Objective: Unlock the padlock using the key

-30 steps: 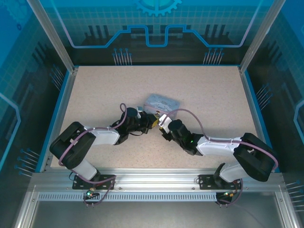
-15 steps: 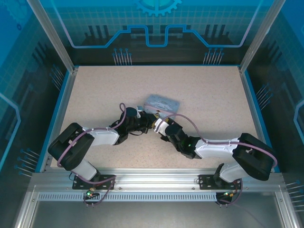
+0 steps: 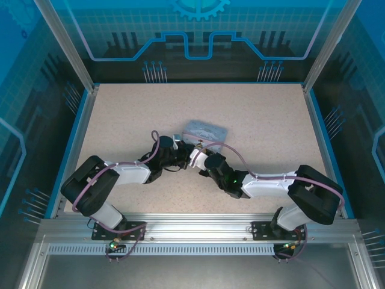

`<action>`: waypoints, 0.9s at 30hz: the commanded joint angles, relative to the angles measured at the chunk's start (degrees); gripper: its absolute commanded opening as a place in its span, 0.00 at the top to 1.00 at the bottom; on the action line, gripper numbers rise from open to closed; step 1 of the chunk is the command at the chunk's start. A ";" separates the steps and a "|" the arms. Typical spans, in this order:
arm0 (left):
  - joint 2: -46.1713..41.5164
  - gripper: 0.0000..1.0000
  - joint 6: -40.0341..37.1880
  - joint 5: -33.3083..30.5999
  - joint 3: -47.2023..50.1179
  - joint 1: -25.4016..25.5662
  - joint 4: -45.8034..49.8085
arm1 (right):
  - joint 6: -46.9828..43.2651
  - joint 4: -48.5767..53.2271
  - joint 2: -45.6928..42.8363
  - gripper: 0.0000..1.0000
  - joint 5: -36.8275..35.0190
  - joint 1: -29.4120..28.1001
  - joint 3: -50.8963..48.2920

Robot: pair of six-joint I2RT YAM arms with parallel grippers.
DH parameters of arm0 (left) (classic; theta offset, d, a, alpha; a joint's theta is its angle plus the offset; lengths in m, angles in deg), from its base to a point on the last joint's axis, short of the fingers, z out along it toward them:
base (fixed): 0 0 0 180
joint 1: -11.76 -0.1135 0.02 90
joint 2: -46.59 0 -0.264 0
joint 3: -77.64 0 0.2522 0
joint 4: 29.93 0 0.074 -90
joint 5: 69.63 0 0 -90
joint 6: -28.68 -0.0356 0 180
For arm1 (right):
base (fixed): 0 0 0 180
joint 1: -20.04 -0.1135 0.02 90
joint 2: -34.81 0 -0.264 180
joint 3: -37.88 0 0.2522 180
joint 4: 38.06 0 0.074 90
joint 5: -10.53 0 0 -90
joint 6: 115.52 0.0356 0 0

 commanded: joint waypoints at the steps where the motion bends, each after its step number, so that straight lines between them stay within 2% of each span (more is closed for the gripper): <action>1: -1.71 1.00 -1.09 1.37 -1.16 -0.16 -1.47 | 0.56 -1.28 0.59 0.91 -0.52 -0.62 1.43; 4: -1.56 1.00 -1.10 1.44 -1.16 -0.12 -1.57 | 1.93 -0.86 0.55 1.00 -0.74 -0.46 1.40; 11: -1.48 1.00 -0.98 1.51 -1.15 -0.16 -1.82 | 13.91 2.25 -1.27 1.00 4.07 1.83 1.86; 20: -1.44 1.00 -1.12 1.31 -1.33 0.19 -1.96 | 30.06 1.38 -2.20 1.00 11.64 5.52 1.57; 27: -1.17 1.00 -1.85 0.48 -0.69 0.19 -1.64 | 31.39 2.75 -2.37 1.00 12.05 5.52 1.06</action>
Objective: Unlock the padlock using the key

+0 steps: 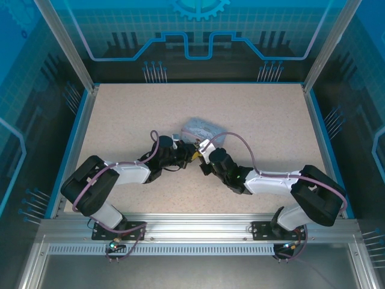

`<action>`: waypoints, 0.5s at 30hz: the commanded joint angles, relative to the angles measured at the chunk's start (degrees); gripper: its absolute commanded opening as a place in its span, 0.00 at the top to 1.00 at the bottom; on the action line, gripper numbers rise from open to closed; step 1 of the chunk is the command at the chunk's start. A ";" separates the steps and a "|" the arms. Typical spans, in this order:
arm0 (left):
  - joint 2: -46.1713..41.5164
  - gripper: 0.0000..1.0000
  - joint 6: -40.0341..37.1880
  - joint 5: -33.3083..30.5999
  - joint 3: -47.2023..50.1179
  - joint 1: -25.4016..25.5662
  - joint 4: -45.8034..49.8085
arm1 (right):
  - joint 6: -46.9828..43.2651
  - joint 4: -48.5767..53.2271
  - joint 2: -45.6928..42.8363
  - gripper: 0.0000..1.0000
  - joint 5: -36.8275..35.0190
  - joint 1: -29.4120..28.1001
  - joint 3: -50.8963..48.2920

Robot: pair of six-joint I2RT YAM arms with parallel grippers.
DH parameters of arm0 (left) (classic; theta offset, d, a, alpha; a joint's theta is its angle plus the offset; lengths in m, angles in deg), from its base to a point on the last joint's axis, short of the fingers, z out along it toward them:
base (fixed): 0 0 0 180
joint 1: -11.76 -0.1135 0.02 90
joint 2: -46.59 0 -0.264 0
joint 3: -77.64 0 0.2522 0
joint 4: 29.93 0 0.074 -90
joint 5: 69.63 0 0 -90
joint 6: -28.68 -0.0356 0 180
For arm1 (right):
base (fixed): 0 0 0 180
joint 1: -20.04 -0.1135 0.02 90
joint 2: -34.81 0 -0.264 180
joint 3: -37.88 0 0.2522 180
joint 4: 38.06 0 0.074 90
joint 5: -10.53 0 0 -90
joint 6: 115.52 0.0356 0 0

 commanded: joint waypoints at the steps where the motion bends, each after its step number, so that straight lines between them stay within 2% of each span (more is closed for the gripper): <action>1: -1.01 1.00 -2.01 1.61 -0.55 0.41 -2.04 | 2.74 1.30 -1.19 0.93 0.24 0.77 0.45; 8: -1.52 1.00 -8.41 -1.29 0.24 -0.12 5.01 | 3.87 12.11 -6.98 0.38 6.51 2.70 -0.71; 10: -1.12 1.00 -10.08 -1.80 0.82 -0.09 6.17 | 6.01 16.92 -9.36 0.28 9.74 4.52 0.02; 13: -0.50 1.00 -12.60 -2.83 0.88 0.26 8.52 | 10.47 25.54 -10.93 0.20 13.41 8.41 2.89; 15: -0.42 1.00 -14.56 -4.03 0.41 0.75 10.97 | 13.31 30.24 -10.39 0.19 15.88 11.31 5.00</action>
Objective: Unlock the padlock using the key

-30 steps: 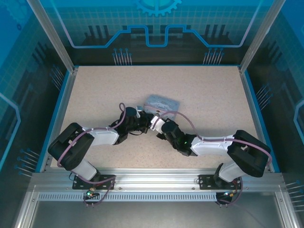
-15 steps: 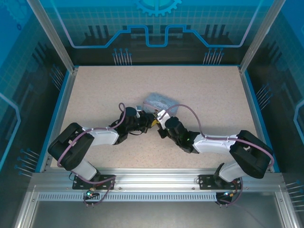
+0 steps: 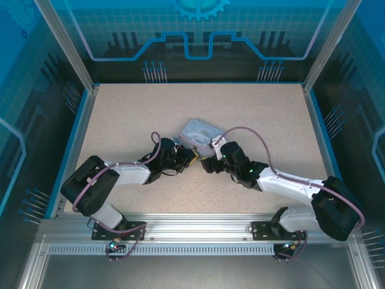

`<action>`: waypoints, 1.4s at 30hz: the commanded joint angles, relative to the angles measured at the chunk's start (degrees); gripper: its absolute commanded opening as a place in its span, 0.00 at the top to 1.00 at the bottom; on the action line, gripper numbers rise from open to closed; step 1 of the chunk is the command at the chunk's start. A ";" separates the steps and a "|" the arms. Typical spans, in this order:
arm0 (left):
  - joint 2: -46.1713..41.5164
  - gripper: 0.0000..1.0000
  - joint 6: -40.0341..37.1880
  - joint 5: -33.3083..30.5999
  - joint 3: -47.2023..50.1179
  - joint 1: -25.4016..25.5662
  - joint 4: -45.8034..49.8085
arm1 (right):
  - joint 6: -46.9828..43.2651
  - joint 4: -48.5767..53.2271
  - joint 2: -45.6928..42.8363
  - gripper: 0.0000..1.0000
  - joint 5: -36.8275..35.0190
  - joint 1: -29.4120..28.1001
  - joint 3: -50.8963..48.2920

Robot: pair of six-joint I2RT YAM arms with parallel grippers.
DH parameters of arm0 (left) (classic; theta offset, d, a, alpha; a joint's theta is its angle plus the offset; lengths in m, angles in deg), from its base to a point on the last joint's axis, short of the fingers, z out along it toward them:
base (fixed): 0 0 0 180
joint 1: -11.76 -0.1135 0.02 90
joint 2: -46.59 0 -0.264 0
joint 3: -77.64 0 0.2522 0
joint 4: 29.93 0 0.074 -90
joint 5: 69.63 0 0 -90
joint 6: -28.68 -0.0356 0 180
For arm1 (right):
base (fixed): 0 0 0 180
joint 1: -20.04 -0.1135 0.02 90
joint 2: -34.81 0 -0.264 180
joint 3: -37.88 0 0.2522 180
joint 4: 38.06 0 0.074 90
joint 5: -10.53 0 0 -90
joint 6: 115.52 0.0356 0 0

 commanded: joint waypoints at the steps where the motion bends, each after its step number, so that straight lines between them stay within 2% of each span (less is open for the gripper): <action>1: -0.39 1.00 -6.49 -3.00 -0.47 0.71 4.14 | 6.73 12.31 -0.02 0.19 5.20 3.87 4.28; 6: 0.32 1.00 -10.68 -5.84 -1.68 2.02 9.68 | 9.33 16.74 1.86 0.18 3.83 6.03 6.73; 14: 2.44 1.00 -14.66 -9.74 -3.76 4.73 14.41 | 12.15 19.52 -0.05 0.15 -0.68 7.17 6.49; 18: 2.74 0.83 -17.10 -10.64 -5.30 5.50 15.46 | 12.54 21.20 -2.29 0.07 -1.00 7.91 5.58; 21: -0.77 0.74 -19.73 -10.88 -5.62 5.33 15.42 | 13.24 22.16 -4.67 0.01 -0.21 8.84 4.49; 27: -13.36 0.49 -26.76 -13.39 -8.15 5.16 25.39 | 16.70 18.59 -10.02 0.00 10.44 14.20 0.43; 31: -23.43 0.41 -29.36 -15.94 -7.36 3.20 32.08 | 18.96 14.30 -9.95 0.00 18.69 17.79 -1.08; 37: -35.81 0.32 -31.06 -15.95 -4.49 -3.09 38.33 | 24.01 3.91 -2.42 0.00 29.40 23.31 -0.37; 42: -41.12 0.28 -32.25 -15.92 -3.59 -4.82 42.22 | 24.95 2.59 8.76 0.00 32.63 24.29 7.70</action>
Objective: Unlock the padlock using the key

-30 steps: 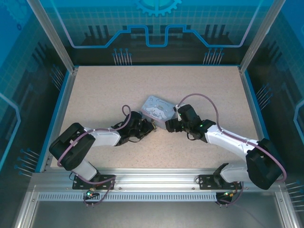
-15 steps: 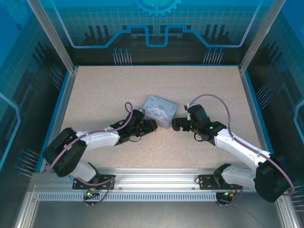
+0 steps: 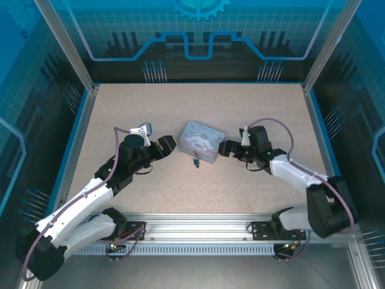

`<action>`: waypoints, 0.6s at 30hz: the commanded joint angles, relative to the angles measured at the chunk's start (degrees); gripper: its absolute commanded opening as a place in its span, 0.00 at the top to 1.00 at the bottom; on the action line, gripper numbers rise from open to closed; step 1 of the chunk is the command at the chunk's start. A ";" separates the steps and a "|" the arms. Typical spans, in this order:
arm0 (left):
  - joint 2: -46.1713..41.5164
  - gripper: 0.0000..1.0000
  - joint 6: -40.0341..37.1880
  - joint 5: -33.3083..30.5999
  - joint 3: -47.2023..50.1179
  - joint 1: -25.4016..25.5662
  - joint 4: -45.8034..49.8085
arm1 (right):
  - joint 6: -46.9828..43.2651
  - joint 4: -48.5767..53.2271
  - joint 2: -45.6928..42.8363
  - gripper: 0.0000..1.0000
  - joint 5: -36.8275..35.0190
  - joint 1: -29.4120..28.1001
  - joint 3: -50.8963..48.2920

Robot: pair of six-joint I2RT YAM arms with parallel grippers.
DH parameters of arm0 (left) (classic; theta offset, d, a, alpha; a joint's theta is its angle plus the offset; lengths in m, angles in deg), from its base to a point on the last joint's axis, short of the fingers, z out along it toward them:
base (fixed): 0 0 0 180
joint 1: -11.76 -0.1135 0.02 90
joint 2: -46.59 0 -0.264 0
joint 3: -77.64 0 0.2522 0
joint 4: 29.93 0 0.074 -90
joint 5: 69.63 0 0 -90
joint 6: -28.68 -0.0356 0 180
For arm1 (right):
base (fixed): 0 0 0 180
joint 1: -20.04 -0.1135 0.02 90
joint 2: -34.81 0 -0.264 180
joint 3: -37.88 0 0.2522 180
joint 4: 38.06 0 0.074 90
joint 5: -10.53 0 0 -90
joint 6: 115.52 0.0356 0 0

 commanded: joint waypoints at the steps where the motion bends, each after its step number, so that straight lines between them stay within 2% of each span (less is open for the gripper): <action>1: -2.25 0.28 -2.80 -0.90 1.24 -0.91 5.93 | 2.40 -4.54 5.89 0.00 5.68 0.54 6.50; 7: -4.26 0.27 -3.91 -0.84 0.98 -2.05 8.03 | 2.59 -4.51 16.96 0.00 5.85 0.51 16.62; 18: -5.11 0.25 -5.52 -1.25 0.17 -3.74 9.84 | -0.34 -3.80 34.35 0.03 14.38 -1.14 34.59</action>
